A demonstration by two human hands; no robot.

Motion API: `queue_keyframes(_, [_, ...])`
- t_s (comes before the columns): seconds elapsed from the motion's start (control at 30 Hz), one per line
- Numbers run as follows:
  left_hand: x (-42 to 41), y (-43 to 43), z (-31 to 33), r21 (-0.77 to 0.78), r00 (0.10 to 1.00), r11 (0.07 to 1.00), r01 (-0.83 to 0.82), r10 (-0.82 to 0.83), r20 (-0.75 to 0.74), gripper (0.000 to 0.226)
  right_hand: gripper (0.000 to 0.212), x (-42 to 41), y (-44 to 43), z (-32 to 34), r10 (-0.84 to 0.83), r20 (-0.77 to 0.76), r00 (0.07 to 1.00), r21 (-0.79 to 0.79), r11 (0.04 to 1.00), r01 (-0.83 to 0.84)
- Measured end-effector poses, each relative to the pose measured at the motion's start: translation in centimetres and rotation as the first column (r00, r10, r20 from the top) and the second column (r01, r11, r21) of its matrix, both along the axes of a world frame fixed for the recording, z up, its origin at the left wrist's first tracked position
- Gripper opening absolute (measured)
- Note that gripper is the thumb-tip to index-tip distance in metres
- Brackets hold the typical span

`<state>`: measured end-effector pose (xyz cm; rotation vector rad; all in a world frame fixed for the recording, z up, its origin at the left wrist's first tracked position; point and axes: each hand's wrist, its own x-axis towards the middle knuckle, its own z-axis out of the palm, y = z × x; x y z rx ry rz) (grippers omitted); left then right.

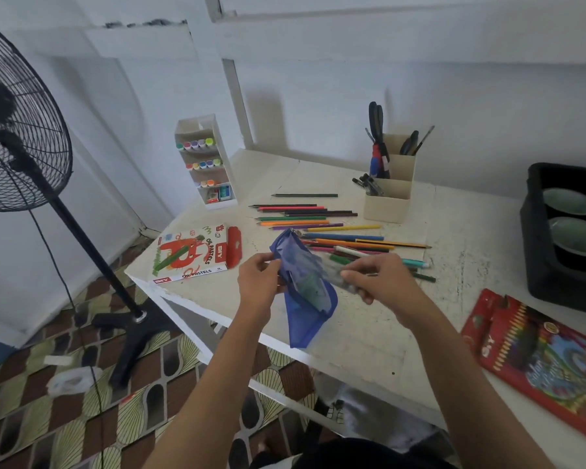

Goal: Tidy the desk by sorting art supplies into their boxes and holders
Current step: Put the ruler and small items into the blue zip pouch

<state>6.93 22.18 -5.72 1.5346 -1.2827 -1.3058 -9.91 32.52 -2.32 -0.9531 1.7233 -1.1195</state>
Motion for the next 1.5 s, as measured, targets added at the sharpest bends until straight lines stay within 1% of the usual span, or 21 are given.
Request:
queue_keyframes(0.13, [0.0,0.2,-0.1,-0.001,1.000,1.000,-0.005,0.005,0.014,0.021,0.029,2.3,-0.7,-0.9,0.222,-0.017,0.975,0.079,0.972,-0.220])
queue_keyframes(0.2, [0.2,0.2,-0.1,0.005,1.000,1.000,-0.008,0.008,0.020,0.021,0.030,2.4,-0.8,-1.3,0.262,-0.087,0.961,0.092,0.963,-0.254])
queue_keyframes(0.23, [0.3,0.2,-0.2,0.012,1.000,1.000,-0.013,0.013,0.019,0.021,0.028,2.1,-0.8,-1.4,0.240,-0.134,0.962,0.081,0.970,-0.231])
queue_keyframes(0.3, [0.5,0.3,-0.3,0.026,1.000,0.999,-0.027,0.027,0.012,0.022,0.026,1.1,-0.8,-1.8,0.139,-0.250,0.958,0.066,0.990,-0.126])
queue_keyframes(0.4, [0.9,0.5,-0.3,0.036,0.999,0.999,-0.034,0.035,-0.010,0.022,0.027,-1.0,-0.4,-2.7,0.004,-0.453,0.891,0.090,0.995,0.041])
queue_keyframes(0.5, [1.0,0.8,0.2,0.065,0.992,0.998,-0.023,0.031,-0.123,0.021,0.031,-2.7,0.2,-4.6,0.000,-0.618,0.786,0.140,0.984,0.110])
queue_keyframes(0.57, [1.0,1.0,0.7,0.092,0.973,0.996,-0.002,0.023,-0.230,0.020,0.030,-3.3,0.6,-5.8,0.023,-0.675,0.738,0.180,0.975,0.134])
queue_keyframes(0.6, [1.1,1.1,0.9,0.104,0.959,0.995,0.007,0.023,-0.283,0.021,0.029,-3.3,0.8,-6.4,0.027,-0.682,0.731,0.193,0.971,0.143])
queue_keyframes(0.7, [1.2,0.9,1.3,0.153,0.905,0.988,-0.021,0.084,-0.417,0.024,0.020,-3.2,1.0,-7.2,0.001,-0.686,0.728,0.173,0.971,0.162])
queue_keyframes(0.77, [1.4,0.7,0.9,0.192,0.876,0.980,-0.058,0.142,-0.461,0.021,0.013,-3.1,1.1,-7.3,-0.024,-0.694,0.720,0.142,0.975,0.169])
queue_keyframes(0.8, [1.7,0.6,0.5,0.205,0.884,0.975,-0.083,0.167,-0.437,0.020,0.011,-3.1,1.1,-7.3,-0.036,-0.696,0.717,0.125,0.977,0.171])
queue_keyframes(0.87, [2.5,0.4,-0.7,0.218,0.922,0.963,-0.158,0.223,-0.316,0.020,0.010,-3.0,1.2,-7.1,-0.065,-0.679,0.731,0.081,0.983,0.163])
queue_keyframes(0.93, [3.6,0.2,-1.9,0.213,0.942,0.952,-0.218,0.262,-0.209,0.018,0.011,-2.6,1.2,-6.8,-0.102,-0.616,0.781,0.038,0.987,0.159])
queue_keyframes(1.07, [4.5,-0.2,-2.5,0.137,0.977,0.975,-0.175,0.190,-0.101,0.018,0.013,-1.2,0.9,-5.1,-0.160,-0.432,0.888,0.000,0.984,0.177])
queue_keyframes(1.2, [4.4,-0.4,-2.3,0.078,0.989,0.989,-0.126,0.131,-0.064,0.019,0.010,1.5,0.1,-2.0,-0.151,-0.330,0.932,-0.060,0.989,0.139])
queue_keyframes(1.3, [3.9,-0.3,-1.7,0.048,0.995,0.997,-0.057,0.061,-0.084,0.017,0.006,3.6,-0.5,0.6,-0.068,-0.281,0.957,-0.045,0.997,0.058])
queue_keyframes(1.37, [3.4,-0.2,-1.2,0.019,0.996,0.999,0.032,-0.031,-0.084,0.015,0.005,4.4,-0.9,1.9,-0.034,-0.257,0.966,-0.045,0.999,0.023])
queue_keyframes(1.43, [2.8,-0.3,-0.9,-0.002,0.992,0.995,0.102,-0.102,-0.069,0.017,0.005,4.9,-1.3,2.7,-0.025,-0.239,0.971,-0.041,0.999,0.016])
queue_keyframes(1.5, [2.6,-0.6,-0.9,0.001,0.989,0.991,0.136,-0.135,-0.052,0.019,0.006,5.3,-1.8,3.1,-0.032,-0.259,0.965,-0.014,0.999,0.029])
